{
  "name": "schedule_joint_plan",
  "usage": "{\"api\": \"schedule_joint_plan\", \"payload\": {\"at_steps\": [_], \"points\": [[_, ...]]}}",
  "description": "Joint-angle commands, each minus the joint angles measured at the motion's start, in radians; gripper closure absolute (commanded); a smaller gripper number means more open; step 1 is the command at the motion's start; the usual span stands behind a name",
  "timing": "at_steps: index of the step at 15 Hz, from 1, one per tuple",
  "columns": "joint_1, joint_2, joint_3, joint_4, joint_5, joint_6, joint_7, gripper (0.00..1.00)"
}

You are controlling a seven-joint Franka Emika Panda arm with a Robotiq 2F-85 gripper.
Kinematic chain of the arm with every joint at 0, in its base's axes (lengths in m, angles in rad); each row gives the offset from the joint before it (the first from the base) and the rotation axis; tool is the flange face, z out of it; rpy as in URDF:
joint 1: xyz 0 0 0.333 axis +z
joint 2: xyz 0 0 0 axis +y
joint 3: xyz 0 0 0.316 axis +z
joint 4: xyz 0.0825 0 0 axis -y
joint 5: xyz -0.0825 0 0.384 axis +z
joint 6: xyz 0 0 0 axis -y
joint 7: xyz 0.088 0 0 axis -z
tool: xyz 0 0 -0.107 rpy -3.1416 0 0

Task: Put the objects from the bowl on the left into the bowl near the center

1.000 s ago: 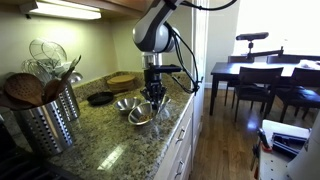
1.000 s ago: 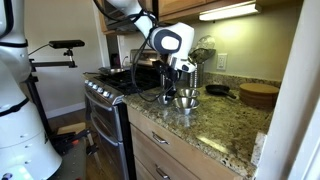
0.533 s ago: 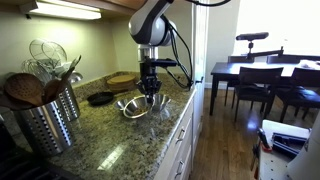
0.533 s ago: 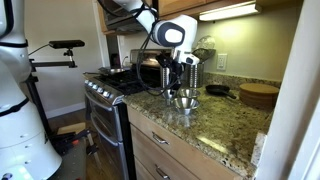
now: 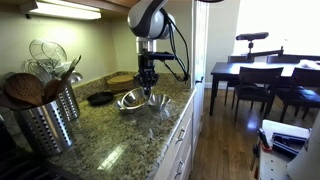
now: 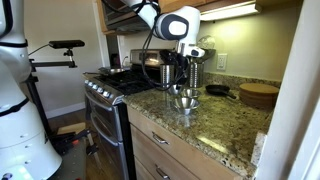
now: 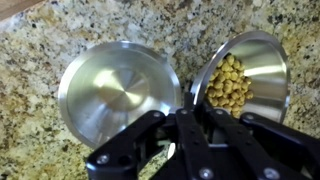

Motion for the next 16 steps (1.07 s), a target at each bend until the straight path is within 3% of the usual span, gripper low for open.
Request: {"api": "schedule_joint_plan", "payload": {"at_steps": [1,16], "points": [[-0.012,-0.035,-0.009,0.017,-0.029,-0.04,0.003,0.91],[0.015,-0.009,-0.042,0.14,-0.304,-0.017,0.071,0.91]]}}
